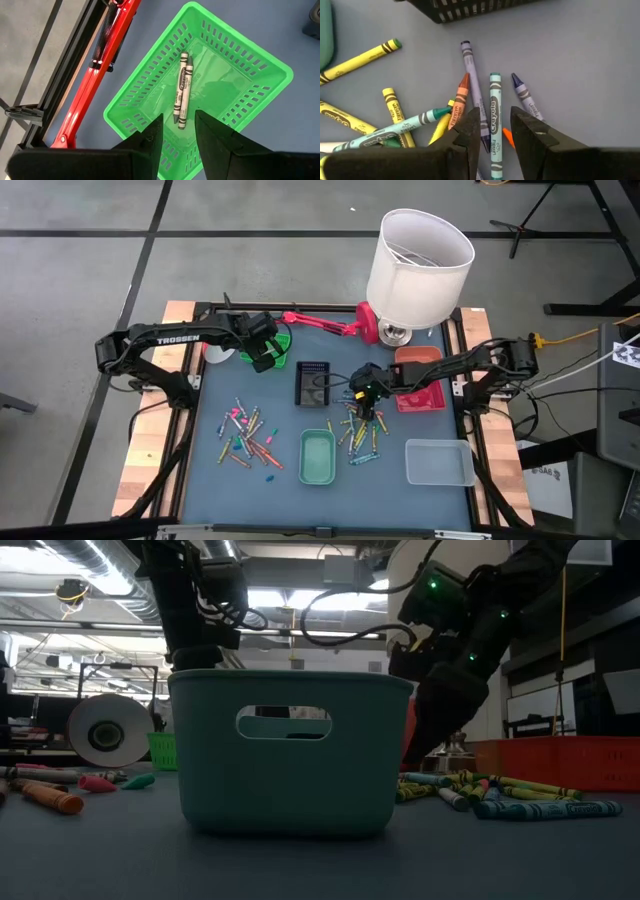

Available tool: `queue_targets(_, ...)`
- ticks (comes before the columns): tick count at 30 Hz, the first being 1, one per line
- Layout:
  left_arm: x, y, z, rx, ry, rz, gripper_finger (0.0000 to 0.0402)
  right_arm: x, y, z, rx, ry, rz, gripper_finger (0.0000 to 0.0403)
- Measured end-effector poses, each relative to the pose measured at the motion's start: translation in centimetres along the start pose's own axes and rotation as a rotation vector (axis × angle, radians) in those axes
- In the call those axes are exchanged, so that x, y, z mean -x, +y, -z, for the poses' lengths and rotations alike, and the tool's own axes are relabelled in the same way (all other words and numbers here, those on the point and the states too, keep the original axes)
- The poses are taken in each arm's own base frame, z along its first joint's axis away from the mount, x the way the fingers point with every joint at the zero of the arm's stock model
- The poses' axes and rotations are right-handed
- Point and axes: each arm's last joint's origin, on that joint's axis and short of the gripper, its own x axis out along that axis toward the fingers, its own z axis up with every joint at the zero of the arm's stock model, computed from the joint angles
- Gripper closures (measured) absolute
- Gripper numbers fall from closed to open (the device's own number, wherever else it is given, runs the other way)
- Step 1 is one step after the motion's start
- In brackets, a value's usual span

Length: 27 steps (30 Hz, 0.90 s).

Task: Sort crayons
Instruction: Put the blue green crayon into the orange bin

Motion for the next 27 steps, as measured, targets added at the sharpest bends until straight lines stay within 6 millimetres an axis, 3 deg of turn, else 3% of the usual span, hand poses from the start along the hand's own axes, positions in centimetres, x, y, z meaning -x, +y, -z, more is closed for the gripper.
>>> queue_targets(10,0.0,0.0,0.0,0.030,0.000,0.000,0.0305,0.0,-0.1,0.0,0.017,-0.003,0.026,0.0297)
queue_targets(19,0.0,0.0,0.0,0.030,0.000,0.001,0.0305,-2.0,-0.2,0.8,0.033,0.064,0.037,0.0297)
queue_targets(27,0.0,0.0,0.0,0.030,0.000,0.000,0.0305,-2.2,-0.2,0.9,0.033,0.066,0.039,0.0298)
